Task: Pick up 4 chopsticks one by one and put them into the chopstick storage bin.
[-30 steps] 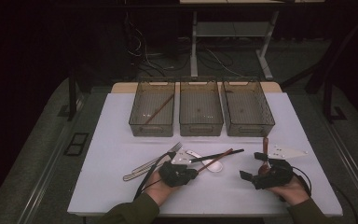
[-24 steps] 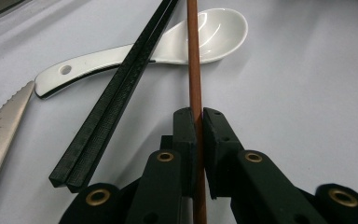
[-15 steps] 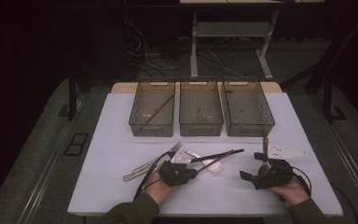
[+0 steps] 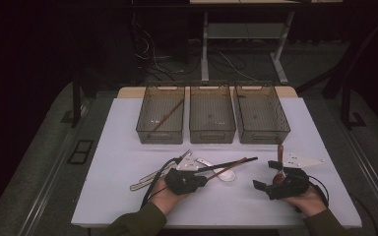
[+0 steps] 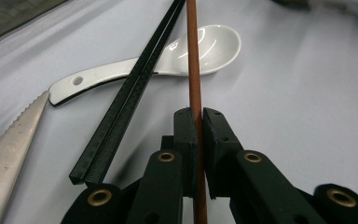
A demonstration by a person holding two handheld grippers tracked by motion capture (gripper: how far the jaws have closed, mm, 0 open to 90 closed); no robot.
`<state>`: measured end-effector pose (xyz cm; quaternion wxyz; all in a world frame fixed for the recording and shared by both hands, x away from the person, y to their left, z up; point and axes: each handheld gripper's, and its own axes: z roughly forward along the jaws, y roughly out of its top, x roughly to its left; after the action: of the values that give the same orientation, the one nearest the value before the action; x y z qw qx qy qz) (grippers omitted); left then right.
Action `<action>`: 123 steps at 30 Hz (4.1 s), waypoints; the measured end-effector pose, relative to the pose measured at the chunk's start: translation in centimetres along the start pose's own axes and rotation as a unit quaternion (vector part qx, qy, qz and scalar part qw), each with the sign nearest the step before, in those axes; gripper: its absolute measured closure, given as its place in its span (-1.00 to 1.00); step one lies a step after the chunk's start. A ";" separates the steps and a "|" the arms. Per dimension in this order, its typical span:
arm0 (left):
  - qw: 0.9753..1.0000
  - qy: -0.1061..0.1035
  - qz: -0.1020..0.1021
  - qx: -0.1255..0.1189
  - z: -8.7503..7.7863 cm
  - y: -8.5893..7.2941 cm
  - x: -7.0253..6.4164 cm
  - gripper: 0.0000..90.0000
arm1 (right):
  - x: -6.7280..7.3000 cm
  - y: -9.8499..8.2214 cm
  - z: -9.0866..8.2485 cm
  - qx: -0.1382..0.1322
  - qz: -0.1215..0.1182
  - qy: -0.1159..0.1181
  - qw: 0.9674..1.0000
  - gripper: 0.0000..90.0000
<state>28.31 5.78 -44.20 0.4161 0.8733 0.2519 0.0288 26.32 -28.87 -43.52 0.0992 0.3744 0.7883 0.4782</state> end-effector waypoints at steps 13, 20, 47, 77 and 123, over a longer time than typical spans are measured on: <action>1.000 -0.019 0.012 -0.018 -1.4 0.5 0.0 0.85 | 0.0 0.0 0.0 0.001 0.000 0.000 1.000 -0.99; 0.999 -0.025 0.020 -0.029 -2.6 0.4 0.6 0.85 | 0.0 0.0 0.0 0.001 -0.001 0.000 1.000 -0.99; 0.998 0.015 -0.006 -0.060 -6.4 0.0 3.4 0.85 | 0.0 0.0 0.0 0.000 -0.001 0.000 1.000 -0.99; 0.994 0.076 -0.020 -0.083 -9.2 1.7 7.8 0.86 | -0.1 0.0 0.0 0.000 0.004 0.000 1.000 -0.99; 0.974 0.192 -0.105 -0.055 -8.4 6.5 19.4 0.86 | -0.2 0.0 0.1 0.002 0.003 0.000 1.000 -0.99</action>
<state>45.69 17.36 -36.97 0.4081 0.7958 0.4154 0.1663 26.48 -28.94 -43.59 0.0974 0.3771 0.7880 0.4769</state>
